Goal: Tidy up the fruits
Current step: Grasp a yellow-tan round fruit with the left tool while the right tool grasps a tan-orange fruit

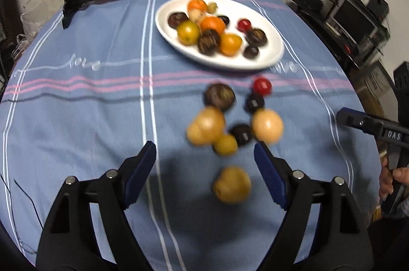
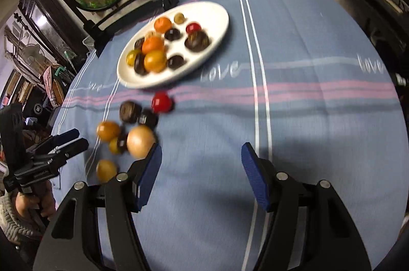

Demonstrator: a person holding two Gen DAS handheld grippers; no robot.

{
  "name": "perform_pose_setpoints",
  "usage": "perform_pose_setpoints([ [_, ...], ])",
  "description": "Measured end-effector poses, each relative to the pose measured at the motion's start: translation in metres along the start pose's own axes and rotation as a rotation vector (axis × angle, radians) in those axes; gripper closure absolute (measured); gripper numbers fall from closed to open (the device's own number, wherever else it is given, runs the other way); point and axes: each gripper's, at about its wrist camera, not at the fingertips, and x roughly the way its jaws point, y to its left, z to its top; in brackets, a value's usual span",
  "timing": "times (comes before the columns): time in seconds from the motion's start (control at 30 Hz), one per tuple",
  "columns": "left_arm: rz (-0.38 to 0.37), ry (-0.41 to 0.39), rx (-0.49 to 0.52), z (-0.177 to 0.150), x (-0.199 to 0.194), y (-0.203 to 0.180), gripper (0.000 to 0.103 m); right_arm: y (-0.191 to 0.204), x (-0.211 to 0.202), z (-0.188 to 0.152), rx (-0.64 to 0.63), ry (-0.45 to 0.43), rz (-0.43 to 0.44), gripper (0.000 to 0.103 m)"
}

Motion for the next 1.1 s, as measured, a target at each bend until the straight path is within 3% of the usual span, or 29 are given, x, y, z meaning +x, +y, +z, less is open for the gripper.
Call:
perform_pose_setpoints([
  [0.2, -0.034, 0.032, 0.068, -0.018, 0.007, -0.018, 0.022, 0.011, -0.011, -0.014, -0.017, 0.017, -0.026, 0.038],
  [0.37, -0.052, 0.035, 0.054, -0.019, 0.012, -0.019, 0.022, 0.013, -0.020, -0.024, -0.029, 0.022, -0.050, 0.038],
  [0.7, -0.038, 0.066, 0.094, -0.022, 0.029, -0.030, 0.024, -0.002, -0.031, -0.035, 0.000, 0.026, -0.096, 0.038],
  [1.0, -0.035, 0.102, 0.068, -0.028, 0.040, -0.019, 0.049, -0.002, -0.029, -0.037, -0.006, 0.043, -0.094, 0.038],
  [1.1, -0.033, 0.099, 0.070, -0.029, 0.041, -0.018, 0.051, -0.001, -0.028, -0.036, -0.007, 0.047, -0.093, 0.038],
])
